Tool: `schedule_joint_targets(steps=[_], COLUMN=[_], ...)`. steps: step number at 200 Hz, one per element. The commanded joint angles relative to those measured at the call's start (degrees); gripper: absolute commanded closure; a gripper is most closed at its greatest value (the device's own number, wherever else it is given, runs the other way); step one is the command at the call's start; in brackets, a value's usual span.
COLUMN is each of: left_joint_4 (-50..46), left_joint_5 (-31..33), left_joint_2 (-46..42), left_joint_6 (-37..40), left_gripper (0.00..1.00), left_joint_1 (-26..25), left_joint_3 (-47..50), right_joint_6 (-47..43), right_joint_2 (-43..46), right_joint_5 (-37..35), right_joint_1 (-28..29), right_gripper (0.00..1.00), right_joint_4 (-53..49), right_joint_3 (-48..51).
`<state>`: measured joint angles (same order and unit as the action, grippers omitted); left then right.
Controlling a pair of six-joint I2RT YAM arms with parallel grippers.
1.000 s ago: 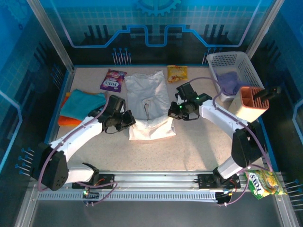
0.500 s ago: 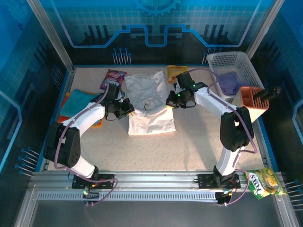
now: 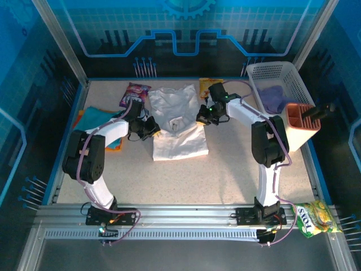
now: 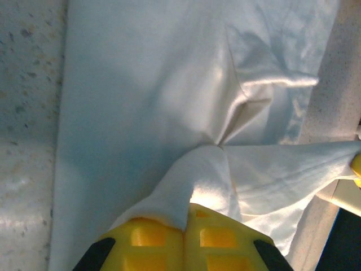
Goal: Fold and stack the t-shirts
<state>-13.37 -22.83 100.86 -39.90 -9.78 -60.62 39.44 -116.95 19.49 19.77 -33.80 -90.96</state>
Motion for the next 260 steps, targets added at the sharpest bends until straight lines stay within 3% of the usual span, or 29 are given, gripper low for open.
schedule_joint_targets(steps=[1, 40, 61, 77, 106, 129, 185, 225, 260], left_joint_4=[2.53, 3.75, 3.85, 3.76, 1.9, 0.71, -1.59, 5.24, 9.6], left_joint_5=[-2.13, -2.54, -3.92, -4.52, -3.9, -3.97, -1.37, 0.59, 0.4], left_joint_2=[1.88, 4.35, 6.55, 7.12, 3.59, -1.42, -11.4, -8.95, -2.36], left_joint_6=[1.4, 1.48, 1.44, 1.32, 2.14, 1.53, -0.95, -6.04, -6.53], left_gripper=[1.0, 1.0, 0.7, 0.49, 0.33, 0.3, 0.32, 0.34, 0.36], left_joint_1=[1.47, 2.97, 3.82, 4.39, 4.77, 4.62, -1.8, -7.36, -7.7], left_joint_3=[-2.28, -3.03, -4.27, -4.51, -3.69, -1.23, 5.05, 7.53, 9.33], right_joint_6=[-1.51, -1.95, -2.55, -3.09, -4.26, -4.22, -2.71, 1.12, 1.81], right_joint_2=[-3.05, -7.02, -8.82, -8.05, -3.62, 1.47, 12.31, 14.7, 14.11], right_joint_5=[2.64, 4.46, 4.33, 3.44, 2.81, 2.35, 2.98, 8.12, 9.33], right_joint_1=[-1.38, -1.83, -2.08, -2.1, -2.1, -1.8, 0.74, 3.57, 4.55], right_gripper=[0.94, 0.87, 0.68, 0.44, 0.24, 0.15, 0.13, 0.13, 0.15], right_joint_4=[0.99, 1.0, -0.67, -1.05, -0.66, 0.9, 5.65, 13.23, 19.43], right_joint_3=[-4.09, -7.6, -9.73, -9.19, -5.67, -0.66, 12.72, 21.63, 29.56])
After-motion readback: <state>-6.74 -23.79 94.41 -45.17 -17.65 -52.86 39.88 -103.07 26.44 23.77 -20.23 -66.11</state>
